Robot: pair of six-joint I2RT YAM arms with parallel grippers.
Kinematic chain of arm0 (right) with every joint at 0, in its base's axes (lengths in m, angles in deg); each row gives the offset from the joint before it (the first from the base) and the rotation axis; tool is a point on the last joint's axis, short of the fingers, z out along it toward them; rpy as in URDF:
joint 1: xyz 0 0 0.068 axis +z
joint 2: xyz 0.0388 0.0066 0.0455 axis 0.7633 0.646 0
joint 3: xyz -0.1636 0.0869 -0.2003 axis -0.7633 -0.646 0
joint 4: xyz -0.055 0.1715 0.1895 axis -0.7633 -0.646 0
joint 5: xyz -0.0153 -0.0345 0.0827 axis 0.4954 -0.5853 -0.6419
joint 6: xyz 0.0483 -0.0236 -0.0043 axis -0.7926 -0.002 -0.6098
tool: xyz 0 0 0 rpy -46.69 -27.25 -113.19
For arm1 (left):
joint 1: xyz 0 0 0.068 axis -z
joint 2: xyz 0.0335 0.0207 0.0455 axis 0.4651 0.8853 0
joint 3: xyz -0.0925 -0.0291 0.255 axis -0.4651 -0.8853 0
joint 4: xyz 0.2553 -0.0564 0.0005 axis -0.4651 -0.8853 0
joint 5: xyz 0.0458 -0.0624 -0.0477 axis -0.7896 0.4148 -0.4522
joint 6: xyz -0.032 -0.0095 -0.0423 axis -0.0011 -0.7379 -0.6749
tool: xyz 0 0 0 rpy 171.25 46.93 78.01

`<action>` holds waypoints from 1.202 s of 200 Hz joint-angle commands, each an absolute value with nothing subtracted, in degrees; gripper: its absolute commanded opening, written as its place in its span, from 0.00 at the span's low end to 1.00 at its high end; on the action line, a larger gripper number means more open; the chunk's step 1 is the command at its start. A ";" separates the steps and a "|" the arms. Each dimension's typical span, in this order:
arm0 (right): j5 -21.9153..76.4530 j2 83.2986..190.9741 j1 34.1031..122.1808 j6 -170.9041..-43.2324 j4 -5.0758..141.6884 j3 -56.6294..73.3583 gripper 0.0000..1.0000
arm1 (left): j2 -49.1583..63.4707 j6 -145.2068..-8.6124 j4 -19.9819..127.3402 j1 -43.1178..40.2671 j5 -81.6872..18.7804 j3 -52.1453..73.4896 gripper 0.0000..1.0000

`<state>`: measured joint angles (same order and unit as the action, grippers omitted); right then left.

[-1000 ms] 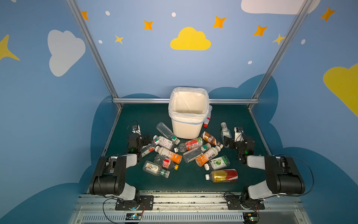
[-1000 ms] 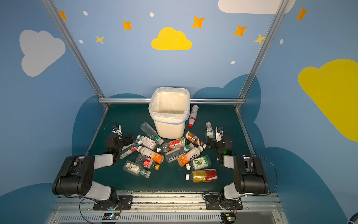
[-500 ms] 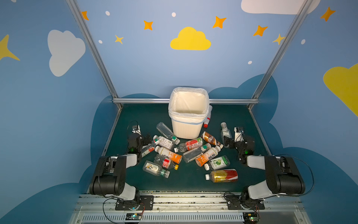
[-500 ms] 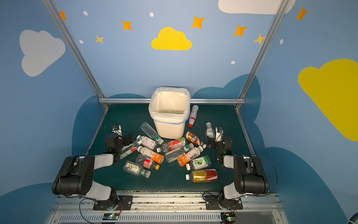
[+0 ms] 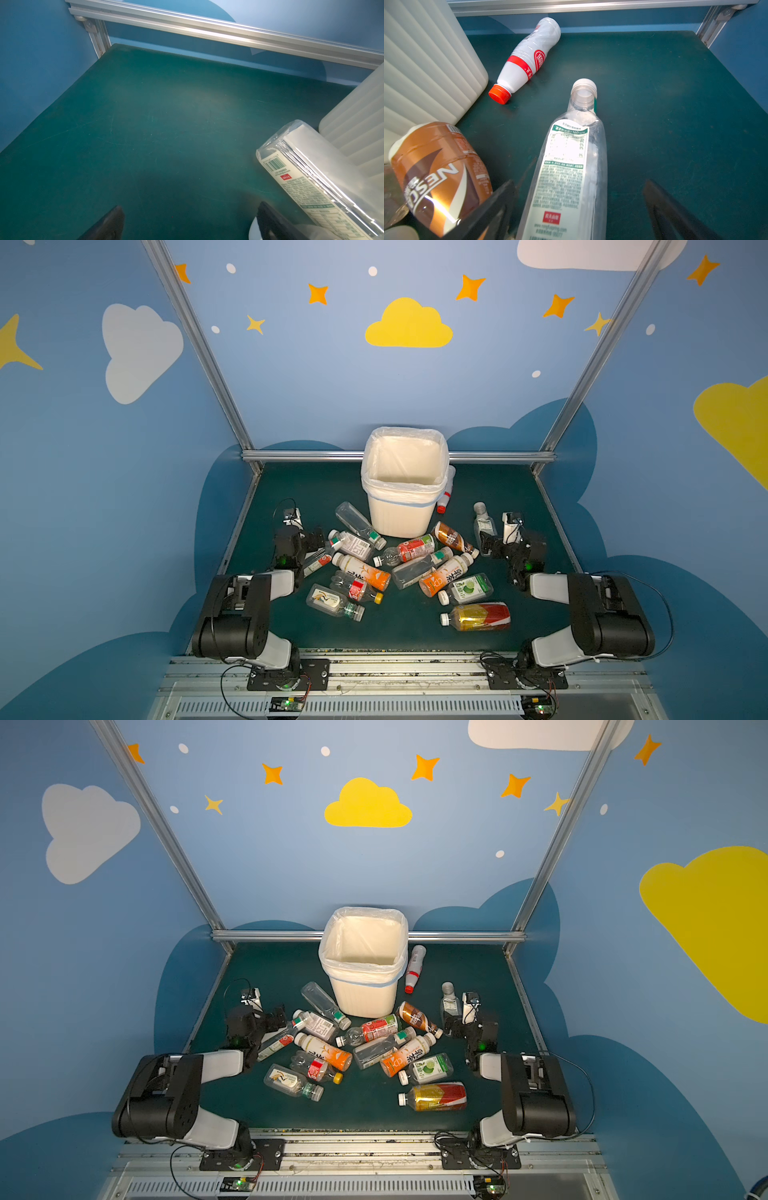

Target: Throw the plastic bottles in the bin

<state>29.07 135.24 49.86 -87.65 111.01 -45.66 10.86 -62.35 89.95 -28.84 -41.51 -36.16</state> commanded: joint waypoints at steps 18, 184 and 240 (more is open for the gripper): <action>28.43 135.79 49.67 -87.88 112.02 -44.46 0.97 | 11.60 -61.71 88.51 -28.98 -41.97 -35.84 1.00; 28.59 120.43 48.79 -94.78 79.25 -34.40 0.71 | -3.68 -68.56 64.62 -30.12 -45.07 -30.10 0.83; 24.52 121.22 52.19 -98.60 45.94 -17.38 0.70 | -20.98 -84.57 43.41 -28.70 -41.34 -24.95 0.83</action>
<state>26.54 120.03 50.40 -95.81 66.79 -22.69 -16.05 -74.02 59.48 -29.47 -42.74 -29.21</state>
